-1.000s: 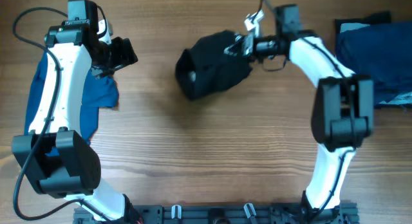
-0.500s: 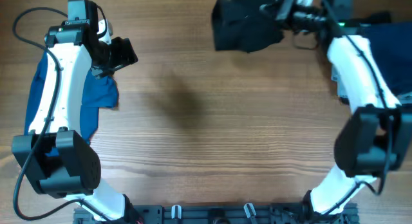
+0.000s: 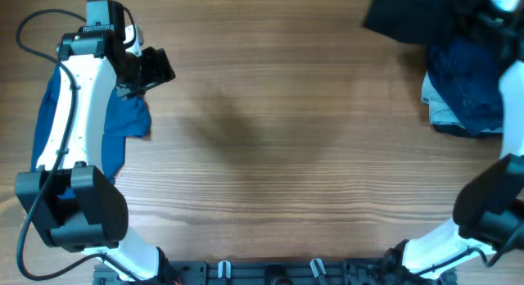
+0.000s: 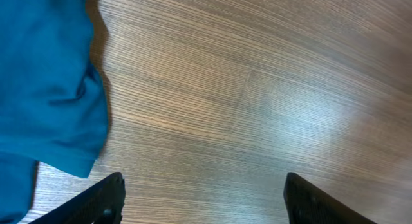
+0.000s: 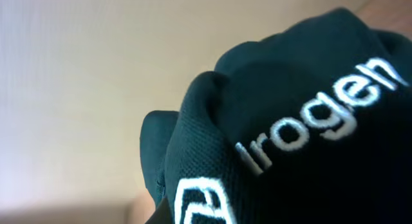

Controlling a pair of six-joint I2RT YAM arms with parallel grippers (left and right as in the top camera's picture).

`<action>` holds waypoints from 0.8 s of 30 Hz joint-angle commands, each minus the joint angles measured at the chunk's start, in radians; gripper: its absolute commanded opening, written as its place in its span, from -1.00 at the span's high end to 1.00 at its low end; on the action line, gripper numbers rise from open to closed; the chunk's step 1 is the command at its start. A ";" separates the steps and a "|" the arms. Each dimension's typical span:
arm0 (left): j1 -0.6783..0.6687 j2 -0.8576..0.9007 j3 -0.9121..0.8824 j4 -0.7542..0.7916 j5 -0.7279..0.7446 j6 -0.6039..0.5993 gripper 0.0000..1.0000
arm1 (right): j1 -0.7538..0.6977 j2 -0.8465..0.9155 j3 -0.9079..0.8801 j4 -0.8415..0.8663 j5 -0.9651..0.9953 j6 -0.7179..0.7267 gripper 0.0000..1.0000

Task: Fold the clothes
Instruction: 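Carry the black bundle with the right gripper to the top-right clothes stack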

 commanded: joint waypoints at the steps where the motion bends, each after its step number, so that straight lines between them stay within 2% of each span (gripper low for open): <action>1: -0.001 0.005 -0.010 0.006 0.016 0.021 -0.57 | -0.107 -0.077 0.038 -0.001 0.068 0.023 0.91; 4: -0.001 0.005 -0.010 0.006 0.016 0.021 -0.57 | -0.164 -0.079 0.038 0.017 0.082 0.074 0.91; 8: -0.001 0.005 -0.010 0.006 0.016 0.021 -0.57 | -0.205 -0.079 0.038 0.122 0.134 0.114 0.91; 17: -0.001 0.005 -0.010 0.006 0.016 0.020 -0.56 | -0.193 -0.073 0.037 0.256 0.451 0.200 0.91; 24: -0.001 0.005 -0.010 0.006 0.016 0.020 -0.55 | -0.177 -0.020 0.037 0.382 0.462 0.211 0.92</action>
